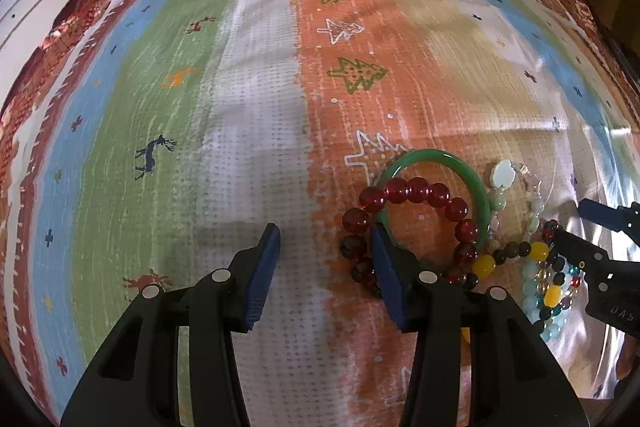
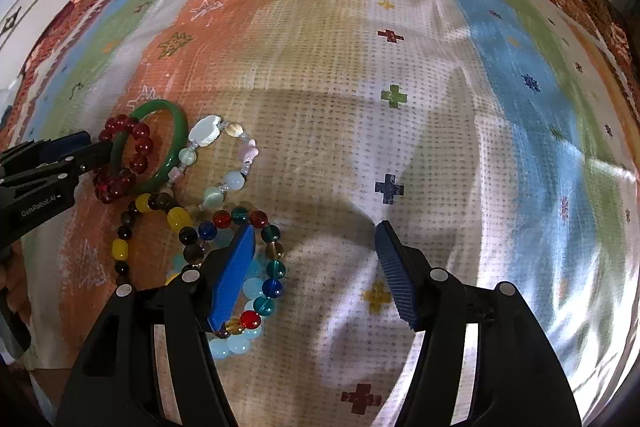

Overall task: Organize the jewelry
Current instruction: 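Move the left tool to the red bead bracelet while the right tool reaches the multicolour bracelet, then close the left tool on the red bead bracelet while the right tool grips the multicolour bracelet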

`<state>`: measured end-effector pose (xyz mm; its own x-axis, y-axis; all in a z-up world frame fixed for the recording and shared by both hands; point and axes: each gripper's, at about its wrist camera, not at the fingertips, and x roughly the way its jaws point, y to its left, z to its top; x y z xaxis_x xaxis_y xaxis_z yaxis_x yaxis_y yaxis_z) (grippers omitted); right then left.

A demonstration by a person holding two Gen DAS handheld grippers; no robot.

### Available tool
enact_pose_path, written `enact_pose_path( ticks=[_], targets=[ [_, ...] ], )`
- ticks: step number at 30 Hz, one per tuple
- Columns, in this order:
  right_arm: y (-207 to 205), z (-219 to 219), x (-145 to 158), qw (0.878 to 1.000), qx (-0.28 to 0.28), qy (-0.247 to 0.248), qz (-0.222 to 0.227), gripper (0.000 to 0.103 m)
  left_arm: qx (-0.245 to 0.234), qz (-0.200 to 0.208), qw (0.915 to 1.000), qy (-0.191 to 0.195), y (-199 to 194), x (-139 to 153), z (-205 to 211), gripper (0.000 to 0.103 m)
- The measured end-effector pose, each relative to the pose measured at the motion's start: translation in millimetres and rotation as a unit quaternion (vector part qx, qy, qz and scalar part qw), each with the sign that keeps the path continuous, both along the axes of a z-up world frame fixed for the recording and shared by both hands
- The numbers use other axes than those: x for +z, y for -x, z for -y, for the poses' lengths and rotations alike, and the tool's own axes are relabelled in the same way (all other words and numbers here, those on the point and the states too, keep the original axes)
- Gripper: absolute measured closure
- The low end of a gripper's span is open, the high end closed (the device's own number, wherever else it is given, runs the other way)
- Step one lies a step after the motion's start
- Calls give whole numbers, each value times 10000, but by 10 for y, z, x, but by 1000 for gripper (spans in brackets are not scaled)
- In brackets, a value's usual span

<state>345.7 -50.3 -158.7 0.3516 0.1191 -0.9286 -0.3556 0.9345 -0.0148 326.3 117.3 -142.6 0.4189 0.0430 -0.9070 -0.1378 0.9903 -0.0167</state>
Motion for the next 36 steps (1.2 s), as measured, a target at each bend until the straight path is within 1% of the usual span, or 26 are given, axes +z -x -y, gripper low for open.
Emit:
enact_pose_path(
  ticks=[4, 5, 7, 8, 9, 11, 12, 13, 14, 16, 19, 25, 36],
  targets=[
    [15, -13, -5, 10000, 39, 63, 22, 42, -130, -13, 9997, -190, 2, -15, 49, 67],
    [13, -5, -5, 10000, 29, 62, 21, 48, -144, -18, 9997, -187, 4, -13, 48, 69],
    [7, 27, -3, 10000, -23, 72, 24, 56, -168, -33, 9997, -193, 2, -6, 55, 83],
    [1, 38, 4, 10000, -27, 49, 10, 60, -170, -39, 9996, -203, 2, -6, 57, 87],
    [-1, 46, 8, 10000, -16, 41, 7, 62, -165, -42, 9996, -207, 1, -8, 57, 87],
    [11, 43, 6, 10000, 60, 32, 3, 74, -162, -41, 9996, -247, -1, -8, 66, 88],
    [18, 44, 5, 10000, 84, 8, -12, 76, -150, -40, 9996, -245, -1, 0, 67, 90],
    [18, 48, 7, 9999, 97, -50, -47, 83, -123, -45, 9997, -197, -2, 12, 59, 90],
    [18, 57, 11, 9999, 102, -107, -85, 92, -99, -45, 9998, -146, 1, 28, 50, 90],
    [18, 84, 23, 9996, 59, -217, -147, 93, -73, -10, 10000, -22, 16, 81, 27, 90],
    [44, 103, 67, 9991, 28, -366, -198, 93, -50, 109, 9999, 59, 67, 199, 3, 90],
    [180, 65, 230, 9989, 135, -448, -64, 93, -30, 296, 9993, 209, 173, 397, 50, 90],
    [388, 49, 531, 9972, 252, -682, 160, 93, -6, 452, 9982, 392, 383, 581, 145, 90]
  ],
)
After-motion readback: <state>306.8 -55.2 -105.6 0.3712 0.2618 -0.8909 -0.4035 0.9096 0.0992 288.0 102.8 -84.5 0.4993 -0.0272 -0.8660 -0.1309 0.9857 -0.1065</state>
